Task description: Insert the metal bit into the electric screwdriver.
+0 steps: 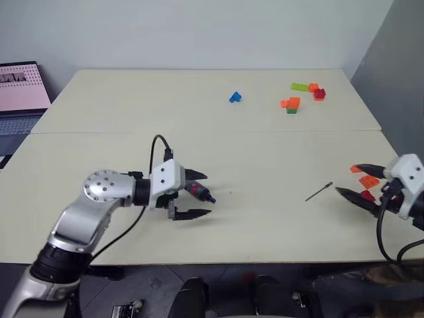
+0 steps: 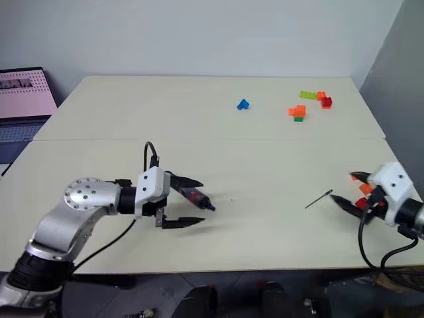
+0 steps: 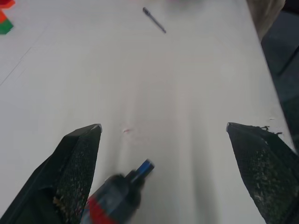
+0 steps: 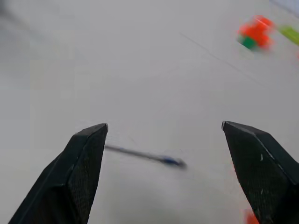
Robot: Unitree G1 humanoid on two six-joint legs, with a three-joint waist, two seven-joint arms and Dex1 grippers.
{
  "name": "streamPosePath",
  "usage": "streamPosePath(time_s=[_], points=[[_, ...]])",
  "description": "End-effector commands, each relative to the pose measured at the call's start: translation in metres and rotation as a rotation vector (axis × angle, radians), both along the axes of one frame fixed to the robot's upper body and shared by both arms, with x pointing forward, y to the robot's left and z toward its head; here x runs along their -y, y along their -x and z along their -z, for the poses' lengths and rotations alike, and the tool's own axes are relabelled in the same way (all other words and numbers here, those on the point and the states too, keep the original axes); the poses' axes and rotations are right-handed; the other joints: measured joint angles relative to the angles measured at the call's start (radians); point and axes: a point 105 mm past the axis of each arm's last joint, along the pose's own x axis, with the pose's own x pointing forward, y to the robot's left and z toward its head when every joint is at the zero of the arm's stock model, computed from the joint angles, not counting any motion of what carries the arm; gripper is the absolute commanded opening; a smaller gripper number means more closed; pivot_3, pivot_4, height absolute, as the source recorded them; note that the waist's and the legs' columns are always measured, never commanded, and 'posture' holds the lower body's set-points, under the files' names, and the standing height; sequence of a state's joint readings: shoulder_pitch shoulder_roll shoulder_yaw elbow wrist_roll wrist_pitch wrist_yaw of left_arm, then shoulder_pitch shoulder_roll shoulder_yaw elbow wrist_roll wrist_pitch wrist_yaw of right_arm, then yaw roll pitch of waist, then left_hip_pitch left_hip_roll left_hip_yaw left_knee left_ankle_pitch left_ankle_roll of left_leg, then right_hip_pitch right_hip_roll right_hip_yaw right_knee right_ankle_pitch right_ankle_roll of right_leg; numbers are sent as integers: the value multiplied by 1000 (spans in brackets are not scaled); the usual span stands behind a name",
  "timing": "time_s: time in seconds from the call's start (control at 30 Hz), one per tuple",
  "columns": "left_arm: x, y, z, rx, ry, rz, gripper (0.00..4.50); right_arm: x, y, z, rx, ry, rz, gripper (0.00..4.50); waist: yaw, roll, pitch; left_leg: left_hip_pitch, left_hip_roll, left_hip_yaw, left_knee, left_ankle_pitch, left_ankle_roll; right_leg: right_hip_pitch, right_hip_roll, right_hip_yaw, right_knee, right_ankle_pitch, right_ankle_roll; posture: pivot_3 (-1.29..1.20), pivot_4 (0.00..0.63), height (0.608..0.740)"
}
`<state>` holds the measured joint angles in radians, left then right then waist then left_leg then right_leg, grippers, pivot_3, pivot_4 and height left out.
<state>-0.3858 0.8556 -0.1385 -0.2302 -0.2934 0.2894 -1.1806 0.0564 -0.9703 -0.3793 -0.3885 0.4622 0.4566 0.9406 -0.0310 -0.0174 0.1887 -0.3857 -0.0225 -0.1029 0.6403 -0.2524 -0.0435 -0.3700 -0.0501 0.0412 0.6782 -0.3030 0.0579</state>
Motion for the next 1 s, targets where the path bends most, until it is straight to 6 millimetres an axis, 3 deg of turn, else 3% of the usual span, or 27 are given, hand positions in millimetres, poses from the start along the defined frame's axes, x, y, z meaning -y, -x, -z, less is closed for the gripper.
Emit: streamPosePath(time_s=[0.03, 0.2, 0.37, 0.73, 1.0], points=[[-9, -6, 4, 91, -213, 119, 4500, -34, 15, -12, -64, 67, -212, 4120, 4, 0, 0, 0, 0, 0, 0, 0, 0, 0, 0, 0, -1, 0, 0, 0, 150, 740], [-12, -16, 8, 155, -447, 317, 4500, -55, 22, -18, -97, 109, -341, 4120, 7, -1, 0, -7, -1, -3, 3, 0, 0, -3, -1, -4, -2, 1, 1, 0, 150, 740], [-16, -35, 12, 149, -623, 392, 4500, -70, 32, -15, -137, 54, -387, 4120, 5, -1, 1, -13, -2, -4, 4, 0, 0, -6, -1, -5, -2, 1, 1, 0, 150, 740], [30, -57, 12, 149, -649, 459, 4500, -79, 39, -10, -143, 13, -381, 4120, 4, -3, 1, -13, -2, -5, 6, 0, 0, -7, -1, -6, 1, 1, 2, 0, 150, 740], [42, -61, 14, 153, -674, 467, 4500, -81, 40, -10, -140, 7, -379, 4120, -2, -3, 1, -13, -2, -5, 5, 0, 0, -8, -1, -5, 1, 1, 2, 0, 150, 740]])
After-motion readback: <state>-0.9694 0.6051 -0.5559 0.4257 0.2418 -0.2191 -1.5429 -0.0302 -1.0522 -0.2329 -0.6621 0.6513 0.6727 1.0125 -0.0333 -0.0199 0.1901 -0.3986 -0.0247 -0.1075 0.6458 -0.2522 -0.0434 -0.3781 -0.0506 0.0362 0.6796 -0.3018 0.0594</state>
